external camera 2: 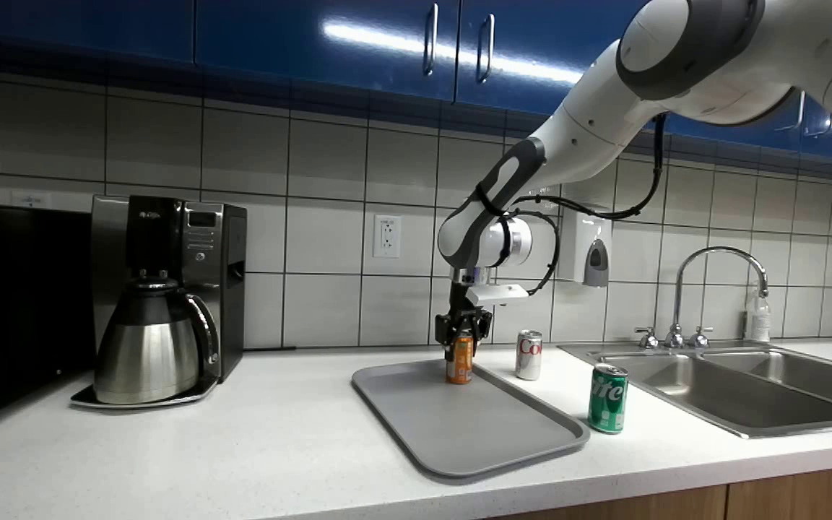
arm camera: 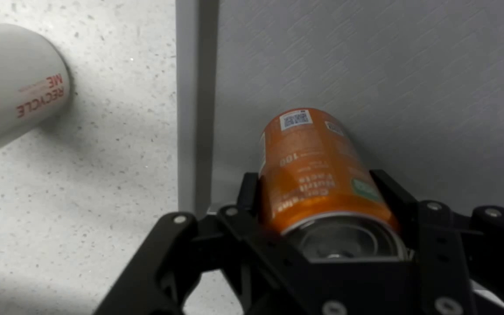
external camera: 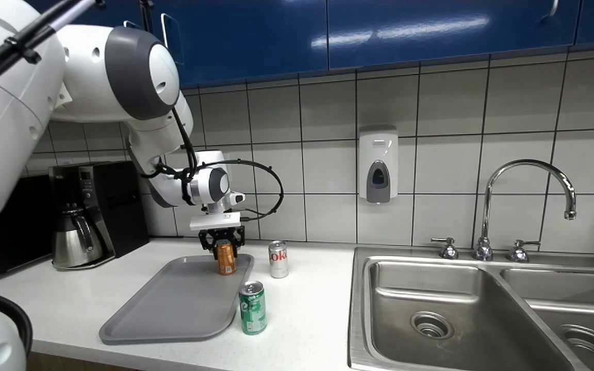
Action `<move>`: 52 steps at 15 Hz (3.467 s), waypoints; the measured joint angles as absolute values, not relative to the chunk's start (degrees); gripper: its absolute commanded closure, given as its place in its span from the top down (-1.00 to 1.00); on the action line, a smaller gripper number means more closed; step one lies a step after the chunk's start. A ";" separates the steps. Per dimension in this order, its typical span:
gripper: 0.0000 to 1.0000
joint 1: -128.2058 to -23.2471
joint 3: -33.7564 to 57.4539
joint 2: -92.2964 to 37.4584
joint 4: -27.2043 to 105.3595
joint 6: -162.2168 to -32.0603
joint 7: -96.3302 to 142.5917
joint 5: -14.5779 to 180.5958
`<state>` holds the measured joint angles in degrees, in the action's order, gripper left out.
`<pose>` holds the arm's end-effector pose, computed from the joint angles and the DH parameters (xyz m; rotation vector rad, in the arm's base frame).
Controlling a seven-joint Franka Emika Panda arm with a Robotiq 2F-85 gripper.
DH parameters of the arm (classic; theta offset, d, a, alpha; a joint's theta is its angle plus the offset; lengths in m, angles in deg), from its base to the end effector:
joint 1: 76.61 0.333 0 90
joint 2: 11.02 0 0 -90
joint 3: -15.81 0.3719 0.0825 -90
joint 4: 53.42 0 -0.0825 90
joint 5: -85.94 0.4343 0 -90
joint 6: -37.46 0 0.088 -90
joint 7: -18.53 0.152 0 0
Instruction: Remove the cans from the tray and put them on the counter
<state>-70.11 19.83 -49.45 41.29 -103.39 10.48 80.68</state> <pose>0.7654 0.1335 0.1985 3.0629 0.5783 0.2143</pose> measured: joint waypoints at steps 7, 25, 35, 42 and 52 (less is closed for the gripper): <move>-0.20 -70.04 19.83 -49.44 41.09 -103.54 10.48 80.68; -0.20 -71.71 19.60 -43.17 48.43 -110.00 10.48 80.73; -0.20 -73.13 18.86 -37.19 55.72 -111.61 10.61 80.92; -0.20 -75.01 16.89 -34.98 58.81 -112.01 10.72 81.05; -0.20 -76.89 14.46 -34.31 61.92 -112.36 11.79 81.13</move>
